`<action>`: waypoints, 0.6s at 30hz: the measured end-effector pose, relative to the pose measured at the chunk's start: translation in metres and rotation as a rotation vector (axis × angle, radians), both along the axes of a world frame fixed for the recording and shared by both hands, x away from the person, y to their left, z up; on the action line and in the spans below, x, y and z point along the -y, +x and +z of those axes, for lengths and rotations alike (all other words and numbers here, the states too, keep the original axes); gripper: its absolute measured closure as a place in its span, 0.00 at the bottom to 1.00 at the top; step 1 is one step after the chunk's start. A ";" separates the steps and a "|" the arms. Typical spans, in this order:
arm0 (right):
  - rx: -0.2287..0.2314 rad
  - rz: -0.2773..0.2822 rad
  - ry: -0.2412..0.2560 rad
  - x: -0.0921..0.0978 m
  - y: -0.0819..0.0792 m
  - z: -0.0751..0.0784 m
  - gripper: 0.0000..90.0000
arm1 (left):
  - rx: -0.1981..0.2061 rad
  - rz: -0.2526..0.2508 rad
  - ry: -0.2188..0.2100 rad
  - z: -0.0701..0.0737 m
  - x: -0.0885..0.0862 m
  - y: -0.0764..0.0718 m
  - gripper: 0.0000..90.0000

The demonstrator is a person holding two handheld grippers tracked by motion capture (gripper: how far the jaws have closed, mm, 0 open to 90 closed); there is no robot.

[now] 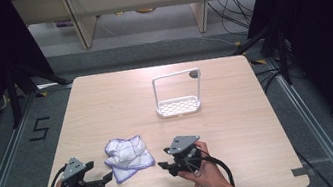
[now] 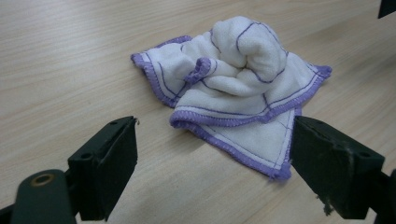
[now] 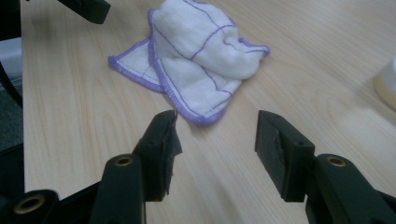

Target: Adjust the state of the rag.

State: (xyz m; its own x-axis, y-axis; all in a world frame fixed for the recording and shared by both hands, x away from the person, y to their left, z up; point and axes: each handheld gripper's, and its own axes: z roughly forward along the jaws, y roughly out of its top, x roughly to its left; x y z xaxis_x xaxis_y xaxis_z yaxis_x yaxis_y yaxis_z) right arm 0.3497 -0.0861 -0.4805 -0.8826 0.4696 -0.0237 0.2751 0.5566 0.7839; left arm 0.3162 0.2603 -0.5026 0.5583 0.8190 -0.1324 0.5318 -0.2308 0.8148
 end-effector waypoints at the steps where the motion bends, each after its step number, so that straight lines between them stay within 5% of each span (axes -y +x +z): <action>1: -0.006 -0.010 0.001 -0.004 0.002 -0.002 0.55 | -0.001 0.004 -0.003 0.000 0.000 0.000 0.17; 6: -0.040 -0.004 -0.009 -0.021 0.011 -0.008 0.58 | 0.001 0.004 -0.004 0.001 -0.001 0.000 0.17; 13: -0.033 0.038 -0.055 -0.042 0.019 -0.017 0.65 | 0.008 0.014 -0.011 0.001 -0.001 0.000 0.17; 18: -0.039 0.018 -0.084 -0.052 0.024 -0.025 0.70 | 0.001 0.007 0.007 0.000 -0.001 0.000 0.17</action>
